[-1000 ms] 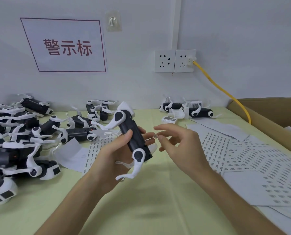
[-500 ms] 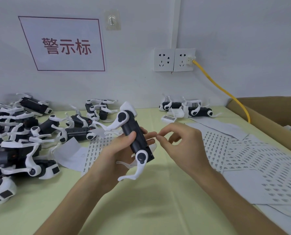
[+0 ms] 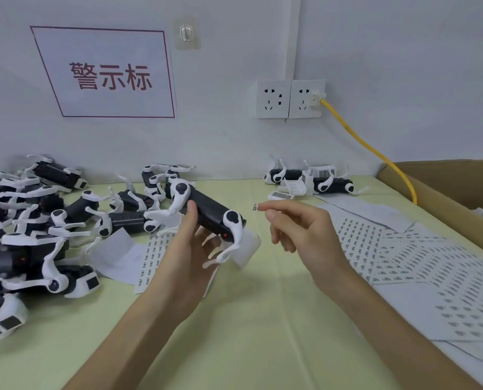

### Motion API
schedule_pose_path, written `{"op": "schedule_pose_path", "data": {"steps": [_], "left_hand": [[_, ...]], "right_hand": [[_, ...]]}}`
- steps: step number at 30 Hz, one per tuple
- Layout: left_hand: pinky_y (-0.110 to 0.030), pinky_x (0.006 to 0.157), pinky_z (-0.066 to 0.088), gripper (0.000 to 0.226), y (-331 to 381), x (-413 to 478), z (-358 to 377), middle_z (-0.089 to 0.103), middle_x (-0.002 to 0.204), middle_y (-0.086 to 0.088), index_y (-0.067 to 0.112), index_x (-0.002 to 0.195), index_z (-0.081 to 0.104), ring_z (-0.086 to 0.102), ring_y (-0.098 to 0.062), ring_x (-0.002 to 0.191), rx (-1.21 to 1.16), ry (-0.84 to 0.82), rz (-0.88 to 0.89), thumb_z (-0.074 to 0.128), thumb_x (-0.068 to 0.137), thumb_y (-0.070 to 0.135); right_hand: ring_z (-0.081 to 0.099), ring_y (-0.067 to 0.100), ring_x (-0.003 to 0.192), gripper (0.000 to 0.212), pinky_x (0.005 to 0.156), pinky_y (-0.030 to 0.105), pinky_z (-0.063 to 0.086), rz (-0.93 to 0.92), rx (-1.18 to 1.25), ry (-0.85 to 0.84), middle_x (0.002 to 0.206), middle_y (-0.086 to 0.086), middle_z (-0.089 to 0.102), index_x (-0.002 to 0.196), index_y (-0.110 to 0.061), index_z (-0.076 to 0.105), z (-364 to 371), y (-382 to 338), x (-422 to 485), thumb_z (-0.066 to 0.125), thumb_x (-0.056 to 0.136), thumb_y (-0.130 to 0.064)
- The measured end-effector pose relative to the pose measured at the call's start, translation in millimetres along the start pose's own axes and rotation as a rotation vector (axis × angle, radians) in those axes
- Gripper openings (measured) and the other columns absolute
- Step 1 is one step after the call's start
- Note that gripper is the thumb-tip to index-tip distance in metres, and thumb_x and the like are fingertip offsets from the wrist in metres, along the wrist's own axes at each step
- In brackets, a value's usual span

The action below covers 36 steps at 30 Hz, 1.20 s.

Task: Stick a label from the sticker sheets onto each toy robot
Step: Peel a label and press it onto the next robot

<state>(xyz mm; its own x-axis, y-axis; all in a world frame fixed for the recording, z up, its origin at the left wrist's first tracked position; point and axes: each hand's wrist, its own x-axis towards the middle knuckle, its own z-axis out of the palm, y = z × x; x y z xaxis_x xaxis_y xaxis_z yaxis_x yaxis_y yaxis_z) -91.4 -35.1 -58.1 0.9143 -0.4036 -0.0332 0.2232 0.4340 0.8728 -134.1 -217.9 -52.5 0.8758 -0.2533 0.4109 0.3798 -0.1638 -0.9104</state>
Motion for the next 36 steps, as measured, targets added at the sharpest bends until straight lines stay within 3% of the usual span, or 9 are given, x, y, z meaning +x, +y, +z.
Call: {"op": "schedule_pose_path", "data": {"steps": [3,8,16,18,21,23,29,32,36], "left_hand": [[-0.030,0.085,0.040,0.038,-1.6,0.7,-0.8,0.073,0.115,-0.001,0.029,0.092,0.082,0.059,-0.018,0.103,-0.016,0.015,0.026,0.059,0.086,0.059],[-0.032,0.102,0.048,0.025,-3.5,-0.7,-2.1,0.075,0.117,0.003,0.027,0.097,0.080,0.069,-0.017,0.111,-0.107,0.029,0.103,0.066,0.084,0.044],[-0.044,0.120,0.035,0.049,-3.9,-2.5,1.1,0.062,0.133,0.000,0.019,0.124,0.053,0.062,-0.018,0.132,-0.223,-0.054,0.061,0.071,0.084,0.041],[-0.043,0.117,0.040,0.056,-3.5,-3.9,0.8,0.063,0.126,-0.002,0.017,0.117,0.051,0.062,-0.020,0.132,-0.236,-0.073,-0.005,0.080,0.079,0.045],[-0.033,0.086,0.059,0.049,-1.3,-7.3,2.1,0.074,0.113,-0.002,0.020,0.096,0.064,0.073,-0.017,0.107,-0.273,-0.117,-0.093,0.082,0.063,0.052],[-0.031,0.076,0.061,0.045,-0.6,-9.2,3.1,0.076,0.110,-0.001,0.021,0.094,0.068,0.075,-0.016,0.102,-0.293,-0.153,-0.109,0.080,0.066,0.054],[-0.032,0.080,0.060,0.038,-0.1,-10.5,5.8,0.073,0.113,0.002,0.026,0.103,0.068,0.072,-0.017,0.107,-0.323,-0.246,-0.084,0.076,0.078,0.053],[-0.033,0.078,0.060,0.062,-0.3,-11.6,6.5,0.071,0.115,0.001,0.024,0.109,0.062,0.072,-0.019,0.107,-0.343,-0.263,-0.081,0.096,0.063,0.047],[-0.035,0.080,0.061,0.086,1.5,-12.6,7.2,0.070,0.117,-0.001,0.026,0.123,0.047,0.071,-0.020,0.111,-0.338,-0.281,-0.083,0.100,0.057,0.041]], "right_hand": [[0.041,0.010,0.049,0.022,0.048,0.018,0.033,0.132,0.175,-0.035,0.052,0.001,0.049,0.101,-0.020,0.081,1.0,-3.4,-2.4,0.062,0.096,-0.012],[0.025,0.013,0.048,0.039,0.053,0.029,0.018,0.376,0.598,-0.173,0.048,-0.001,0.036,0.115,-0.022,0.078,11.6,-13.7,-9.5,0.060,0.080,-0.026],[0.027,0.011,0.047,0.052,0.045,0.024,0.025,0.535,0.990,-0.447,0.048,-0.001,0.040,0.132,-0.031,0.068,46.1,-16.6,-43.1,0.056,0.082,-0.025],[0.027,0.011,0.047,0.051,0.046,0.024,0.024,0.563,1.031,-0.457,0.050,0.000,0.039,0.132,-0.031,0.068,52.2,-14.5,-48.6,0.055,0.083,-0.024],[0.027,0.012,0.046,0.049,0.045,0.024,0.026,0.583,1.068,-0.440,0.052,0.001,0.039,0.131,-0.031,0.069,55.9,-13.0,-51.3,0.055,0.085,-0.024],[0.027,0.012,0.046,0.046,0.044,0.024,0.029,0.585,1.091,-0.436,0.052,0.001,0.040,0.130,-0.032,0.069,56.3,-13.3,-51.1,0.054,0.087,-0.024],[0.022,0.012,0.048,0.046,0.044,0.024,0.027,0.583,1.133,-0.411,0.054,0.000,0.040,0.129,-0.035,0.069,57.3,-17.4,-52.2,0.054,0.087,-0.023],[0.024,0.012,0.046,0.046,0.043,0.024,0.026,0.591,1.126,-0.373,0.055,0.001,0.037,0.128,-0.036,0.070,58.3,-20.1,-53.5,0.057,0.086,-0.024],[0.019,0.013,0.050,0.045,0.045,0.025,0.023,0.596,1.124,-0.339,0.056,0.001,0.035,0.128,-0.036,0.070,58.6,-22.5,-54.6,0.057,0.086,-0.024]]}}
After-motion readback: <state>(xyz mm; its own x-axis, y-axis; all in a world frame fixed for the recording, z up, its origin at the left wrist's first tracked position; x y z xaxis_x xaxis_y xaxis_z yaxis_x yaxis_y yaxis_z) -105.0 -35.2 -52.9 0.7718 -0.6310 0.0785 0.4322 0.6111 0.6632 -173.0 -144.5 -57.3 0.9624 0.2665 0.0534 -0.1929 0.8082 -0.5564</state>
